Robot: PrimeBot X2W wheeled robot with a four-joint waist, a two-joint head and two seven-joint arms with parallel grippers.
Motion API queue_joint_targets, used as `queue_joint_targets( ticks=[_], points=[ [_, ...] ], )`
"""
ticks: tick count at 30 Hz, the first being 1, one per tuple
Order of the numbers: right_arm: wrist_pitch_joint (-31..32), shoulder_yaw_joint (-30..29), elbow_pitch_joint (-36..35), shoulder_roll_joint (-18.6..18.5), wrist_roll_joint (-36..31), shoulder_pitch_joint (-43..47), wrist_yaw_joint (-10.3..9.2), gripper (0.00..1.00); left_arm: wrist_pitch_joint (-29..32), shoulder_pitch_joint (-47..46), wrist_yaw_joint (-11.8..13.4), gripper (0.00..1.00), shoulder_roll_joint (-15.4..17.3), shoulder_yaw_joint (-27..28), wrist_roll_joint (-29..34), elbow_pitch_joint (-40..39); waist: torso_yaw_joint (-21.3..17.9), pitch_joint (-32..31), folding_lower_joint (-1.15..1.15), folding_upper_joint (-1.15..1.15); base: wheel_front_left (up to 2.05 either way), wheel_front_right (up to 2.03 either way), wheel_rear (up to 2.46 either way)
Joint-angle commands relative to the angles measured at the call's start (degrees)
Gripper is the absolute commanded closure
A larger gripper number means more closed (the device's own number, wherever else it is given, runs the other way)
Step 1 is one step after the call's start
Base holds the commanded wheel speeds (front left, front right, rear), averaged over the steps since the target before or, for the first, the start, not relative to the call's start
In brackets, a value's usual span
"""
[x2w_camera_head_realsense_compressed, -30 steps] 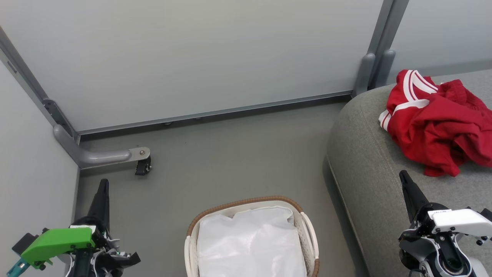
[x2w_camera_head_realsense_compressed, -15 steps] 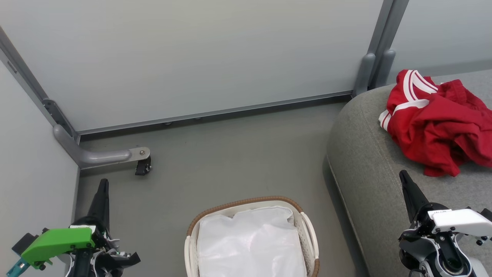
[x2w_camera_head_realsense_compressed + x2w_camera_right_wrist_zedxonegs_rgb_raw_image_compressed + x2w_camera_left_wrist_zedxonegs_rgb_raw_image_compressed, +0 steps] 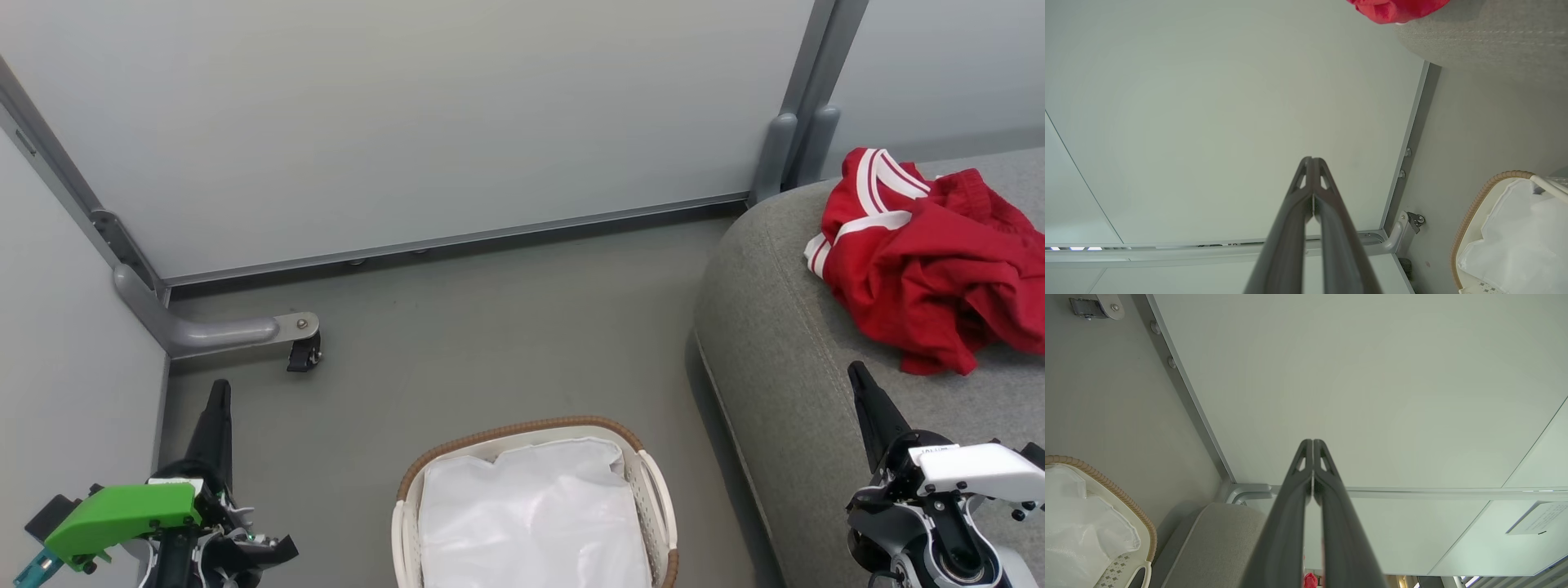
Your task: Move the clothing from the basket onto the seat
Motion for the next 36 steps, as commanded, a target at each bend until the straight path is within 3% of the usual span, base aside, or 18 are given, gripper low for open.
queue_joint_targets(
  ticks=[1, 36],
  points=[
    [0.1, -0.1, -0.2, -0.3, 0.2, 0.6, 0.01, 1.0, 0.2, -0.5, -0.2, 1.0, 0.3, 0.2, 0.0, -0.1, 0.0, 0.0, 0.0, 0.0, 0.0, 0.0, 0.0],
    [0.1, -0.1, -0.2, -0.3, 0.2, 0.6, 0.01, 1.0, 0.3, -0.5, -0.2, 1.0, 0.3, 0.2, 0.0, -0.1, 0.0, 0.0, 0.0, 0.0, 0.0, 0.0, 0.0]
  ],
)
